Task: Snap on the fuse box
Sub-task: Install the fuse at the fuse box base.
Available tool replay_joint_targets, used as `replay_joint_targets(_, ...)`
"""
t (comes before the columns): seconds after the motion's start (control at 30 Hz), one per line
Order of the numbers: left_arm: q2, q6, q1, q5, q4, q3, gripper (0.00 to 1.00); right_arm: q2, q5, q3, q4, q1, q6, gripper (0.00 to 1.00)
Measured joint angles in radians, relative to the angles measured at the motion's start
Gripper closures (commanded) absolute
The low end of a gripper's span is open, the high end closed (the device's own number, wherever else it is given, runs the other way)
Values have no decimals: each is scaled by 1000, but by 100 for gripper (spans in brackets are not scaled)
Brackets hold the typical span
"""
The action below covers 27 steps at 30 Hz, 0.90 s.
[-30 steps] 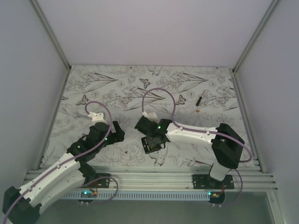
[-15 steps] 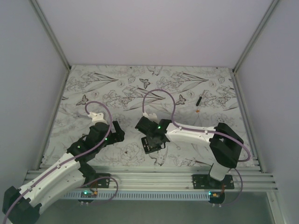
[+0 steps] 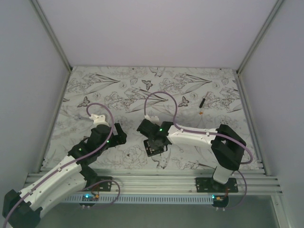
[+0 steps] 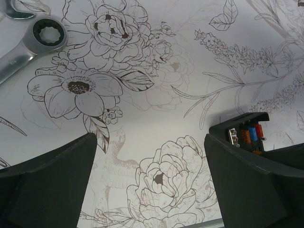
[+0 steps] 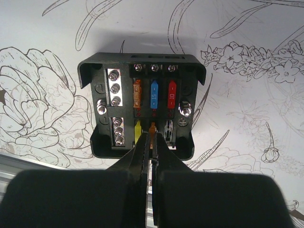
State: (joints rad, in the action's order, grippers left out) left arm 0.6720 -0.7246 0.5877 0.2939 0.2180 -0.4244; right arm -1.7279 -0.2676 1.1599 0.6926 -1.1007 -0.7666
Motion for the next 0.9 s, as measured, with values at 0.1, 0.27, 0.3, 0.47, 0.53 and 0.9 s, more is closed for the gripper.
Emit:
replay_joint_targets(0.1, 0, 0, 0, 0, 0, 0, 0, -3, 0, 3, 3, 0, 0, 100)
replay_joint_targets(0.27, 0, 0, 0, 0, 0, 0, 0, -12, 0, 10, 12, 0, 0, 100)
replay_joint_targets(0.3, 0, 0, 0, 0, 0, 0, 0, -12, 0, 10, 12, 0, 0, 100)
replay_joint_targets(0.47, 0, 0, 0, 0, 0, 0, 0, -16, 0, 10, 11, 0, 0, 100)
replay_joint_targets(0.53, 0, 0, 0, 0, 0, 0, 0, -18, 0, 5, 8, 2, 4, 100)
replay_joint_targets(0.9, 0, 0, -1, 0, 0, 0, 0, -6, 39, -36, -54, 24, 29, 100)
